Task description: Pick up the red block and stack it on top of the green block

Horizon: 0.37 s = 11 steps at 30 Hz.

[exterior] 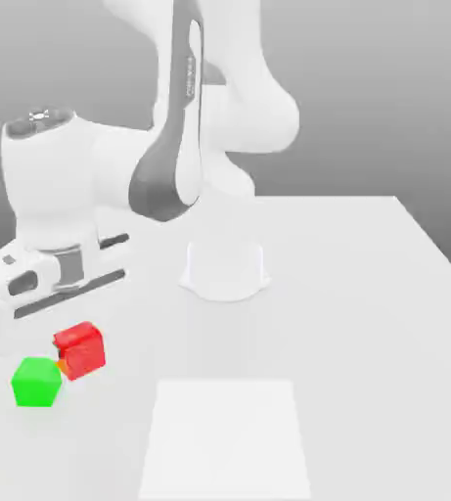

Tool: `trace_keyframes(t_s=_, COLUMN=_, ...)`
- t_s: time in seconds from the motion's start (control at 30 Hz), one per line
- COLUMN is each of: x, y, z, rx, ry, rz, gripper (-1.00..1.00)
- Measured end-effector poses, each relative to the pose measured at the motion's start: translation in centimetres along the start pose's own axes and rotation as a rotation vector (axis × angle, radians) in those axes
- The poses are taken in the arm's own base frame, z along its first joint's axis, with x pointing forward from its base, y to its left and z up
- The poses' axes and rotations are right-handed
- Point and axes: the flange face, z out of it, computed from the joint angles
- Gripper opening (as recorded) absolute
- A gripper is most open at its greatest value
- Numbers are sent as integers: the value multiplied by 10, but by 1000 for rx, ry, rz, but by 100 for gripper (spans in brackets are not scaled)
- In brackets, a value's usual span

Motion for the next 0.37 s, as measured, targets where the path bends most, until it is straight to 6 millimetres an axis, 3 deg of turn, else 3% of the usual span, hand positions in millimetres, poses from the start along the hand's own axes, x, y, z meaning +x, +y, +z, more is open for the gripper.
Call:
trace_keyframes(t_s=0.1, x=-34, y=52, z=8, rx=5, ry=3, rz=68, gripper=-100)
trace_keyframes(t_s=0.17, x=-19, y=35, z=27, rx=5, ry=4, rz=5, gripper=-100)
trace_keyframes(t_s=0.23, x=-17, y=31, z=49, rx=5, ry=3, rz=-8, gripper=-100)
trace_keyframes(t_s=0.27, x=-17, y=30, z=57, rx=5, ry=2, rz=-10, gripper=100)
trace_keyframes(t_s=0.37, x=-17, y=30, z=57, rx=5, ry=2, rz=-10, gripper=100)
